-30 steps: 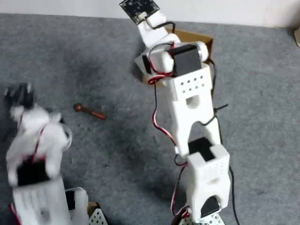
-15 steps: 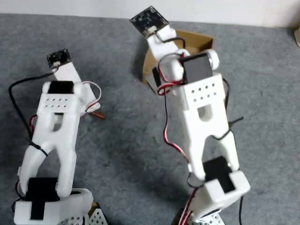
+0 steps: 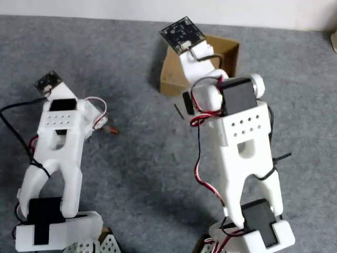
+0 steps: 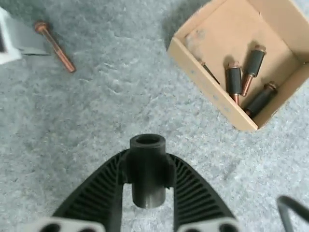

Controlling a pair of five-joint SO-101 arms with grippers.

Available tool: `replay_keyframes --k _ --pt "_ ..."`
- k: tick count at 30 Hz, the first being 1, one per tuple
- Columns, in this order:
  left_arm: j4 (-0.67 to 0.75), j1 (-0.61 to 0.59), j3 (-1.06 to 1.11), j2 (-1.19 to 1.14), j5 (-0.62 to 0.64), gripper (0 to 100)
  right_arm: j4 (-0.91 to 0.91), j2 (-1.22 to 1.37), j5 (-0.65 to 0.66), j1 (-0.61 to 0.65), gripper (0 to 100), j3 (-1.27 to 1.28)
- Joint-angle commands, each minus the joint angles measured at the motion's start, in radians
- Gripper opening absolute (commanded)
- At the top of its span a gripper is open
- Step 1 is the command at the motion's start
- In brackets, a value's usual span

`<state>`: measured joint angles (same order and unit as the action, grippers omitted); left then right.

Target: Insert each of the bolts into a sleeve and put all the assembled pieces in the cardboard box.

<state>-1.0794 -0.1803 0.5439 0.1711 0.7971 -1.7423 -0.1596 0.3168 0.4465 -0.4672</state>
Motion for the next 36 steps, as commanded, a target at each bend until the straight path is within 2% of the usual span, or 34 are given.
replay_keyframes --k 1,6,12,17,19,26,34,36 --pt "0.092 -0.013 0.035 0.004 0.037 22 -0.018 -0.045 -0.014 -0.013 0.5 -0.004" --pt "0.218 -0.033 0.096 0.004 0.044 19 -0.021 -0.045 -0.014 -0.013 0.5 -0.002" --pt "0.285 -0.033 0.148 -0.001 0.044 19 -0.021 -0.047 -0.012 -0.013 0.5 -0.002" --pt "0.361 -0.030 0.104 -0.159 0.044 19 -0.021 -0.047 -0.012 -0.013 0.5 -0.002" --pt "0.339 -0.028 0.030 -0.243 0.044 19 -0.021 -0.047 -0.012 -0.013 0.5 -0.002" --pt "0.110 -0.027 -0.203 -0.418 0.046 19 -0.019 -0.047 -0.012 -0.012 0.5 0.030" --pt "0.021 -0.025 -0.305 -0.503 0.046 19 -0.018 -0.048 -0.012 -0.010 0.5 0.064" --pt "0.018 -0.025 -0.312 -0.512 0.046 16 -0.018 -0.048 -0.012 -0.008 0.5 0.064"
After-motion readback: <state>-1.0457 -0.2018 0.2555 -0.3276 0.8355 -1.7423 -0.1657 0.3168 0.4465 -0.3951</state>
